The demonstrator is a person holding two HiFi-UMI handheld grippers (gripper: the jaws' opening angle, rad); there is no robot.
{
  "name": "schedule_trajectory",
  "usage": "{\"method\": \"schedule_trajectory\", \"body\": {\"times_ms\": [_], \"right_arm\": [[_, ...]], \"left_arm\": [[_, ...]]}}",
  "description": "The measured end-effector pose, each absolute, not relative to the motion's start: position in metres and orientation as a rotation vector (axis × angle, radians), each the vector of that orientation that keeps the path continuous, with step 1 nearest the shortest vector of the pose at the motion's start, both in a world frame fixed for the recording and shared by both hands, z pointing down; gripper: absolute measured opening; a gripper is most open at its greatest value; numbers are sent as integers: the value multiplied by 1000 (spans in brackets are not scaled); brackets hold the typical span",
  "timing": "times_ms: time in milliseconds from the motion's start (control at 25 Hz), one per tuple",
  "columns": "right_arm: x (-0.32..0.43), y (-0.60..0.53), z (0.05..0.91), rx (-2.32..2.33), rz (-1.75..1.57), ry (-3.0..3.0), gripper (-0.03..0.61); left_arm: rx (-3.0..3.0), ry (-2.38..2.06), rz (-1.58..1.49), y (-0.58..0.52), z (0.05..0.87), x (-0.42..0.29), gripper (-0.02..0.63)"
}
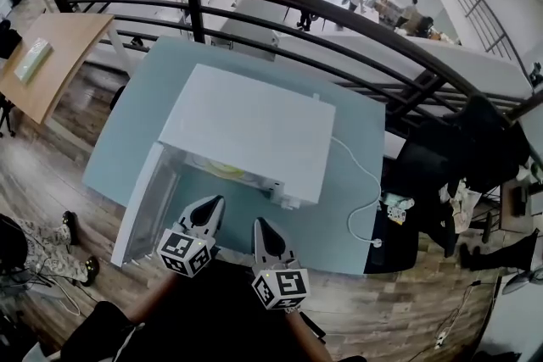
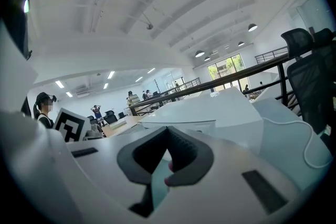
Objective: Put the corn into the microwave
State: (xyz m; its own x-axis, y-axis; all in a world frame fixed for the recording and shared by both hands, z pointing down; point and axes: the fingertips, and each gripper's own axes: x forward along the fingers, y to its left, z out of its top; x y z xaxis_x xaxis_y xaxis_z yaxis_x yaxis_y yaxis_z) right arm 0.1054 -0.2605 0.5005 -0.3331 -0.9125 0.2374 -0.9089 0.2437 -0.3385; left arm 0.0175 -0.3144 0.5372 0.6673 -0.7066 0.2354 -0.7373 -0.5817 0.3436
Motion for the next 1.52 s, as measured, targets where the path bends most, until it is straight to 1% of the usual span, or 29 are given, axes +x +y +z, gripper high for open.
{"method": "schedule_trajectory", "body": {"times_ms": [280, 600, 840, 1280, 1520], "right_arm": [[118, -261, 489, -1832, -573, 2437, 9], [123, -260, 464, -1831, -442, 2419, 9], [124, -260, 446, -1847, -322, 2420, 9], [128, -261, 429, -1848, -196, 2421, 8], [129, -259, 436, -1861, -241, 2431, 8]], "left_arm": [[2580, -1153, 98, -300, 511, 12, 2], [2649, -1225, -56, -307, 470, -1, 2], [2655, -1237, -83, -308, 464, -4, 2], [2665, -1277, -104, -310, 459, -5, 2], [2665, -1272, -108, -309, 459, -1, 2]]}}
